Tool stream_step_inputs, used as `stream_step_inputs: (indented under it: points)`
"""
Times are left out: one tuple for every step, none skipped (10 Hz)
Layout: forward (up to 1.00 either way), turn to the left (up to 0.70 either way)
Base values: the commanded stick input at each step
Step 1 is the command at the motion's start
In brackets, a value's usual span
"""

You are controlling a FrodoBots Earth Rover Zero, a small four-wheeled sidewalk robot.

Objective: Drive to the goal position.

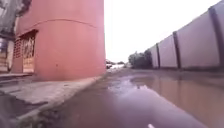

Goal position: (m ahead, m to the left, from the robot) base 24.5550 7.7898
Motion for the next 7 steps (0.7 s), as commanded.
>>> stream_step_inputs:
  points:
    - [1.00,0.00]
    - [1.00,-0.11]
    - [1.00,-0.39]
    - [1.00,-0.12]
    - [1.00,0.00]
    - [1.00,0.00]
    - [1.00,0.00]
